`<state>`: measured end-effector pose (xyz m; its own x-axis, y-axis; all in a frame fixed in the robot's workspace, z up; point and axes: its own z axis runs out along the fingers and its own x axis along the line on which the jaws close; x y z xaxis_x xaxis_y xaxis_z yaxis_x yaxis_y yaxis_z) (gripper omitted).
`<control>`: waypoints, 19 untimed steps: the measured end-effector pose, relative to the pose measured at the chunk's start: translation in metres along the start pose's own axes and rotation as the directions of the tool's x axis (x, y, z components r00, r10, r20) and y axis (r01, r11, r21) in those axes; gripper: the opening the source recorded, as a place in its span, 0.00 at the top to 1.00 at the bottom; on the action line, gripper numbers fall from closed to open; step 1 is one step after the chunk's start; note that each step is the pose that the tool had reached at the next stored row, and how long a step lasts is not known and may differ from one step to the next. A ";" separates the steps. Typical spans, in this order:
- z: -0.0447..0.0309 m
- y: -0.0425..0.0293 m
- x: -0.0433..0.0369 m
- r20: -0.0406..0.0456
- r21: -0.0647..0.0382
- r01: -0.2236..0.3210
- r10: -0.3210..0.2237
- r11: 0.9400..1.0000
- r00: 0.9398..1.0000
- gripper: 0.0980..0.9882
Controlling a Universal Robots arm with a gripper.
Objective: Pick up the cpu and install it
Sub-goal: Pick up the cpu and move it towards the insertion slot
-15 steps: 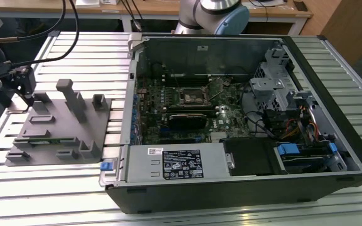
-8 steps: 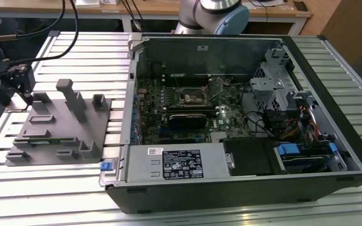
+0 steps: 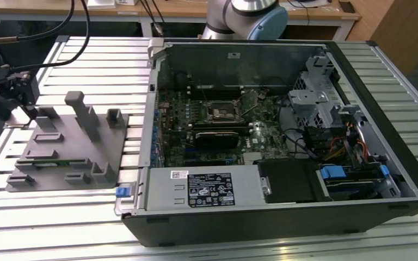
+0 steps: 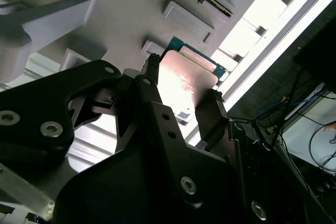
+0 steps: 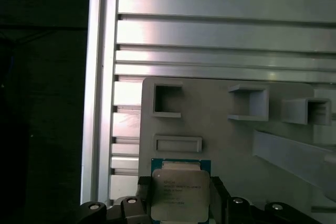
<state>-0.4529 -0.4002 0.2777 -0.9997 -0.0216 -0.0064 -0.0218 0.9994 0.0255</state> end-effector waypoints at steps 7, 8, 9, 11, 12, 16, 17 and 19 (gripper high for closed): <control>-0.0041 0.0006 0.0000 0.000 0.000 0.000 0.000 1.000 1.000 0.52; -0.0047 0.0007 0.0000 0.000 0.000 0.000 0.000 1.000 1.000 0.52; -0.0052 0.0007 0.0000 0.000 0.000 0.000 0.000 1.000 1.000 0.52; -0.0063 0.0009 -0.0001 0.000 0.000 0.000 0.000 1.000 1.000 0.52; -0.0069 0.0010 -0.0001 0.000 0.000 0.000 0.000 1.000 1.000 0.52; -0.0087 0.0013 -0.0001 0.000 0.000 0.000 0.000 1.000 1.000 0.52; -0.0091 0.0014 -0.0001 0.000 0.000 0.000 0.000 1.000 1.000 0.52; -0.0100 0.0016 -0.0001 0.000 0.000 0.000 0.000 1.000 1.000 0.52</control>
<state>-0.4529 -0.3988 0.2878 -0.9997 -0.0216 -0.0064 -0.0218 0.9994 0.0255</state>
